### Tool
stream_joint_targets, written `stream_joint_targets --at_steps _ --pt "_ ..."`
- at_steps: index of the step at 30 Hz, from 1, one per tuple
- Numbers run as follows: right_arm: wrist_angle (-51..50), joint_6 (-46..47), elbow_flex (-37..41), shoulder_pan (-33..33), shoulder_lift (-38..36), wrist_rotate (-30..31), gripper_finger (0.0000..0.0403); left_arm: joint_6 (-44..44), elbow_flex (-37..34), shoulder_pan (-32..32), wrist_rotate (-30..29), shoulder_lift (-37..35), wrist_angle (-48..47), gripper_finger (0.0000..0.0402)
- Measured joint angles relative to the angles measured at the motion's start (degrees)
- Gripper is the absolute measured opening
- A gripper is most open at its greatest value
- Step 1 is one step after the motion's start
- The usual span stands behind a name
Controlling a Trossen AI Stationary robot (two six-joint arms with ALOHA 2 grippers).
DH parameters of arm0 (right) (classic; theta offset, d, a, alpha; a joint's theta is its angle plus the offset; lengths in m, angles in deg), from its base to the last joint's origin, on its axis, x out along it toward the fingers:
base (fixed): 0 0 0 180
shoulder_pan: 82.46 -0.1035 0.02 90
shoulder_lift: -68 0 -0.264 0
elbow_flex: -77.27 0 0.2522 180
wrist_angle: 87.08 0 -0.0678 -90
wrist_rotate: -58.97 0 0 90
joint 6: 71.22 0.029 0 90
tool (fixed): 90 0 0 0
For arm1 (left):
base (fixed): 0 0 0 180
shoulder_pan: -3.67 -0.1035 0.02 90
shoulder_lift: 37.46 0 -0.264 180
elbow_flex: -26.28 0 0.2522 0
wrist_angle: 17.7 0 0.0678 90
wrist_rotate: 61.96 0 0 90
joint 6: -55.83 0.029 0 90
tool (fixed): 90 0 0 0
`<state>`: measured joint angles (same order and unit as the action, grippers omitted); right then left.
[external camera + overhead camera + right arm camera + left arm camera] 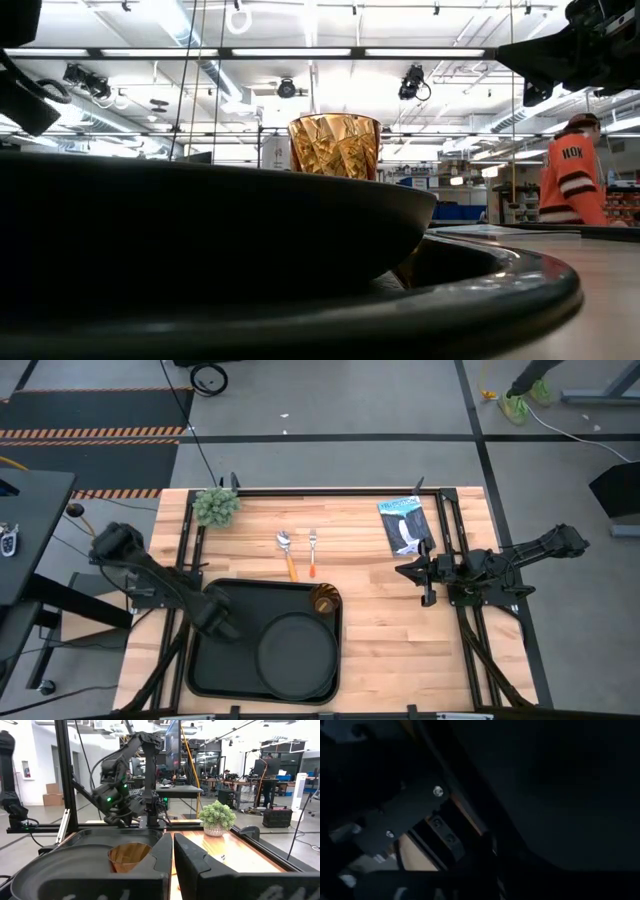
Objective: Pick and place plate/cup/fork/spoon on tray
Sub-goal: Adjust the black serving tray
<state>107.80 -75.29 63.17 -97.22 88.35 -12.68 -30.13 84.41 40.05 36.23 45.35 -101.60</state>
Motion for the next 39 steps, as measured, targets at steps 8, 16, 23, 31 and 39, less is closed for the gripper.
stream_joint_targets --at_steps 8,16,23,31,39 --pt "0.0 0.0 0.0 0.02 0.01 0.0 0.0023 -11.04 -4.82 0.12 -4.66 -8.53 3.33 0.0026" --pt "0.0 -0.01 -0.01 0.02 -0.01 0.02 0.0023 -12.85 -4.84 0.04 -4.25 -8.67 4.58 0.0091" --pt "0.01 0.0 -0.02 0.0 0.0 0.0 0.0023 -17.32 -7.16 0.21 0.3 -8.65 7.24 0.0116" --pt "0.0 -0.01 -0.01 0.0 0.0 0.01 0.0023 -23.18 -11.61 0.19 3.98 -8.67 13.45 0.0126" --pt "0.0 0.0 0.0 0.02 -0.01 0.02 0.0023 -22.85 -11.15 0.21 3.81 -8.21 13.17 0.0133"
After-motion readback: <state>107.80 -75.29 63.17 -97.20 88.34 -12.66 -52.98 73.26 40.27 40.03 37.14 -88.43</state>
